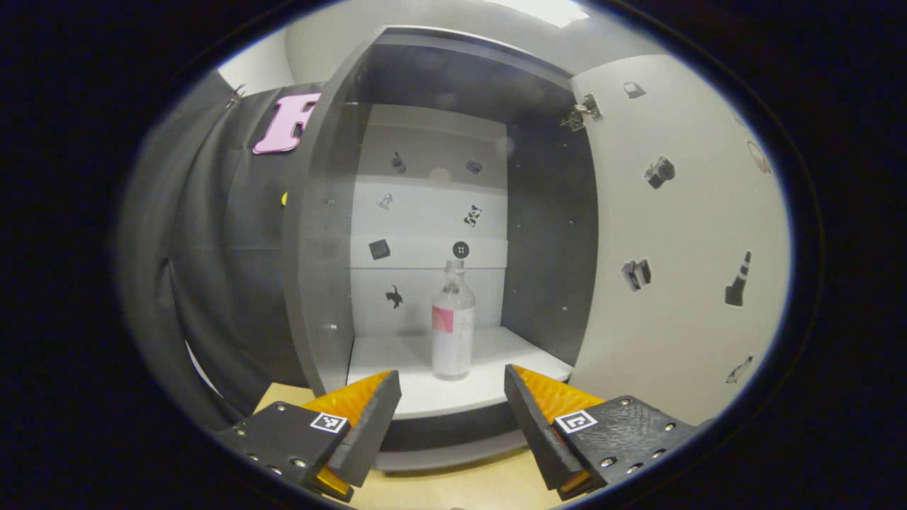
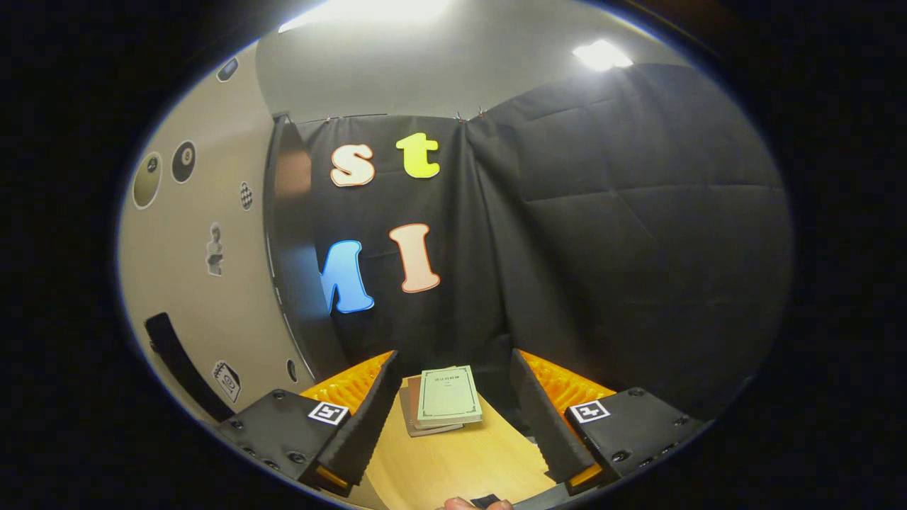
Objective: Open the cabinet door with the right hand, grasp the bottle in the cabinet with the left hand and place it on the coaster, then close the cabinet door with the right hand.
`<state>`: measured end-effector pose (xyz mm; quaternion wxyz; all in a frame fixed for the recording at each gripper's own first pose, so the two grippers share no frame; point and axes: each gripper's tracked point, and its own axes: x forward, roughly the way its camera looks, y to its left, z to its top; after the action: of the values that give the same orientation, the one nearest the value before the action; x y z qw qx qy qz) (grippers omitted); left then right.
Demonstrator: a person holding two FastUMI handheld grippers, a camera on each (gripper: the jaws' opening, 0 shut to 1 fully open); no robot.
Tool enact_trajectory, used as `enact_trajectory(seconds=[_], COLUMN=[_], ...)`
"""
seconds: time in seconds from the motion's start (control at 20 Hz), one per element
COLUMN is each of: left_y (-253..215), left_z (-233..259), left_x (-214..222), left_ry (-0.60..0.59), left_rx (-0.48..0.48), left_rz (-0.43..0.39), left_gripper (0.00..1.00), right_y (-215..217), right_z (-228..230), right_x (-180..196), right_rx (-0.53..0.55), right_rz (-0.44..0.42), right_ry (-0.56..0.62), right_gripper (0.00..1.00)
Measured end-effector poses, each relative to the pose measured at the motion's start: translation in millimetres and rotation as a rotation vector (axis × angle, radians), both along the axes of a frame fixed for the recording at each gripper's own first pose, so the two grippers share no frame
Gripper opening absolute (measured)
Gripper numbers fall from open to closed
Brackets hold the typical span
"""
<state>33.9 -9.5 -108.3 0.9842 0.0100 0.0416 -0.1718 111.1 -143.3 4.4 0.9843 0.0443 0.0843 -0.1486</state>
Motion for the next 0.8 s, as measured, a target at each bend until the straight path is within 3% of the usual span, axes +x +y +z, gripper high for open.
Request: enact_trajectory(seconds=[0.15, 0.2, 0.4, 0.65, 0.7, 0.8], left_y=[-12.4, -15.8, -9.1, -18.3, -20.5, -22.2], left_z=[3.4, 4.5, 7.6, 8.4, 11.2, 13.6], left_x=[9.3, 11.7, 30.7, 39.4, 39.1, 43.7], left_ry=[-0.007, -0.014, -0.051, -0.038, -0.045, -0.062], left_rx=[-0.016, -0.013, 0.039, -0.008, -0.021, -0.029], left_rz=[-0.044, -0.05, -0.041, -0.036, -0.038, -0.046], left_gripper=[0.89, 0.89, 0.89, 0.92, 0.9, 0.9], right_y=[-29.7, -33.7, -51.4, -76.8, -80.5, -82.8], right_z=[-7.9, -13.4, -26.9, -36.3, -38.0, -40.7], right_x=[4.1, 5.5, 13.1, 23.2, 23.4, 26.2], right_rx=[-0.003, 0.007, 0.033, 0.019, 0.01, -0.004], right_rz=[-0.069, -0.077, -0.105, -0.157, -0.163, -0.164], right_ry=[0.004, 0.013, 0.043, 0.072, 0.081, 0.097], right_gripper=[0.97, 0.91, 0.92, 0.92, 0.98, 0.98])
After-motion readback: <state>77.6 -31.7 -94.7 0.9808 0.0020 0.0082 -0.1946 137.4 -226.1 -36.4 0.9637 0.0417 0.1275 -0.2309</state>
